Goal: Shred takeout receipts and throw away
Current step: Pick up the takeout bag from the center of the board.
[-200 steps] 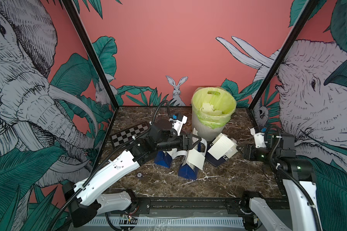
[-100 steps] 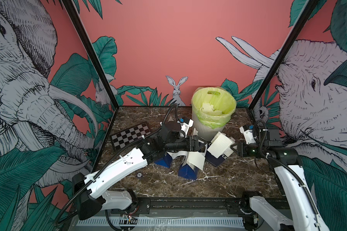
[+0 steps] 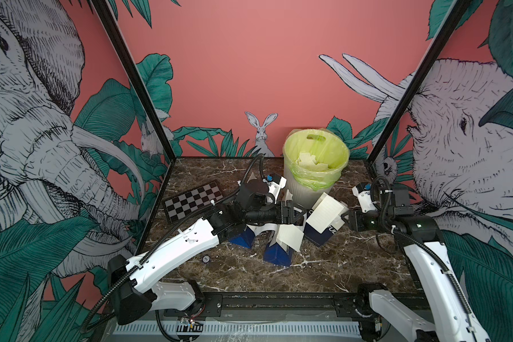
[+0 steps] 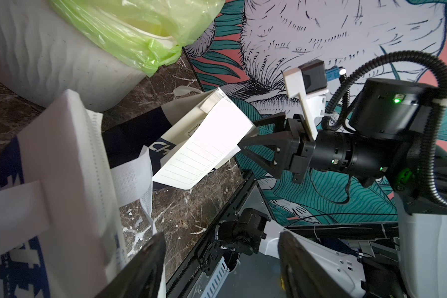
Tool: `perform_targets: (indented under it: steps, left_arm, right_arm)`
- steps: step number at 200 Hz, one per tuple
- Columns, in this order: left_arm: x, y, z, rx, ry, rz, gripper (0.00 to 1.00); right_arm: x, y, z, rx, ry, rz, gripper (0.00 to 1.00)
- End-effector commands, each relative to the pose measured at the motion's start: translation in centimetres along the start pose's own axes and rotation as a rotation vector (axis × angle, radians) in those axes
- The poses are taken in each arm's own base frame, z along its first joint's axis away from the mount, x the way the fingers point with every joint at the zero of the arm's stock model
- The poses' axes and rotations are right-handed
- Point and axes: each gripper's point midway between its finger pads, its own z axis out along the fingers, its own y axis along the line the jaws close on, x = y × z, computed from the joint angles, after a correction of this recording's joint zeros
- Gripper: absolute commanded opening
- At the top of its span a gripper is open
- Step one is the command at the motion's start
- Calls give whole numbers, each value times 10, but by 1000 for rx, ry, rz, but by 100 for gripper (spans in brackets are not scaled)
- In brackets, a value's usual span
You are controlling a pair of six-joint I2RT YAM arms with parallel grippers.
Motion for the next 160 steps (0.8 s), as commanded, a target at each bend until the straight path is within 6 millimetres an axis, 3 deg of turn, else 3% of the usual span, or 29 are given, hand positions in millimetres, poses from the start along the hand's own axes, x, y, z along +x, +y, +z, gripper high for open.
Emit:
perform_targets:
  steps: [1,18,51,85,129,160]
  left_arm:
    - [-9,-11,-6,23,-41,12,71]
    - [-8,-8,-4,17,-38,5,71]
    - [-6,-8,1,23,-20,-1,71]
    - [-6,-6,1,12,-22,3,71]
    - [-5,-3,4,4,-16,1,71]
    - [-5,-4,5,6,-12,5,71]
  right_arm:
    - [-11,-10,-12,80,-53,-64,55]
    - [-21,-5,-16,60,-101,-107,55]
    - [-39,24,-22,-96,-202,-229,56]
    - [-41,38,-18,-180,-200,-337,54]
    - [-46,33,-15,-150,-184,-376,46]
    - [-37,36,-12,-173,-164,-375,45]
